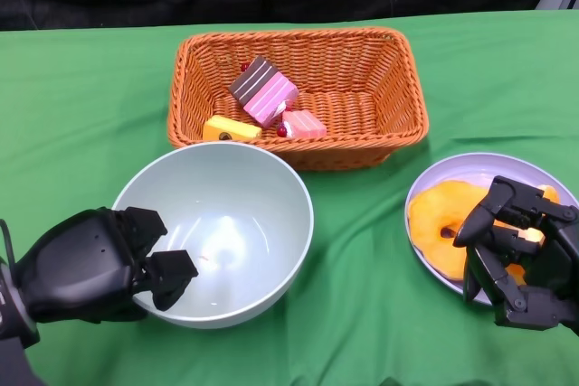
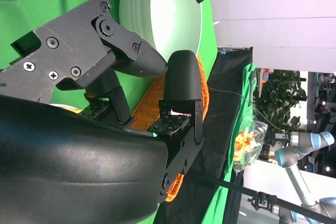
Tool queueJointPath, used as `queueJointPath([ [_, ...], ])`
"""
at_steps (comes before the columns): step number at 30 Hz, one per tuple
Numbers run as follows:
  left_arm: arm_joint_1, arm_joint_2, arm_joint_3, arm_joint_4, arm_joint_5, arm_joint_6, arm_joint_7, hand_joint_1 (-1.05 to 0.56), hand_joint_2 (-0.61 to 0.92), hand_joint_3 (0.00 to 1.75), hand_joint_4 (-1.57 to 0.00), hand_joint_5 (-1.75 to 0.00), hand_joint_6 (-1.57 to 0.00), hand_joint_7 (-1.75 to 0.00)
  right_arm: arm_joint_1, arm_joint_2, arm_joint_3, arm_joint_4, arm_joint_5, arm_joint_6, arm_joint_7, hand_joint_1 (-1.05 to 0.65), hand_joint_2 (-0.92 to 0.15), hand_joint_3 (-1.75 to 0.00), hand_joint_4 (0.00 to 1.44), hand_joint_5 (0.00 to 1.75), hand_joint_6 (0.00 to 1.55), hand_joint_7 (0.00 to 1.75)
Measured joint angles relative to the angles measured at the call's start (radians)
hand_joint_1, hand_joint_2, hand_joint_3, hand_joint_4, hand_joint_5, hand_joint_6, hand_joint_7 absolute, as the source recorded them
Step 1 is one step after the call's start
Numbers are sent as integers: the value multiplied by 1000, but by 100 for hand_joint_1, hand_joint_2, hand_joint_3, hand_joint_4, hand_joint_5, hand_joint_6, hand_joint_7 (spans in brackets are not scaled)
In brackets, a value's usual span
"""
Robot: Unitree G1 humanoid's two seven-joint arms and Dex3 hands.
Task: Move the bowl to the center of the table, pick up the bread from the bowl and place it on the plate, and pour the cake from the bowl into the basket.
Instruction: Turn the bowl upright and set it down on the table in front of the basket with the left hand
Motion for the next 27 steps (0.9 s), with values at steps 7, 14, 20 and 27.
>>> queueJointPath([
  [7,-7,1,-76,8,-131,50,-42,-18,83,4,-75,-161,-83,-99,0,-1,1,-1,1,2,-1,-15,-57,-115,76,175,61,159],
  [14,-22,58,-70,-35,-430,-124,-483,-76,92,9,-57,-21,-65,-2,0,-4,1,-2,1,2,1,-14,-56,-114,76,175,61,159],
  [20,-25,68,-53,2,-874,-214,-957,-104,92,41,-5,0,-10,0,0,-4,7,-1,0,2,3,-13,-57,-113,76,175,61,158],
  [27,30,61,1,-174,-1437,79,-1522,-105,92,61,-6,-3,-3,-2,-1,-4,18,-1,-6,2,3,-13,-57,-114,78,175,62,158],
])
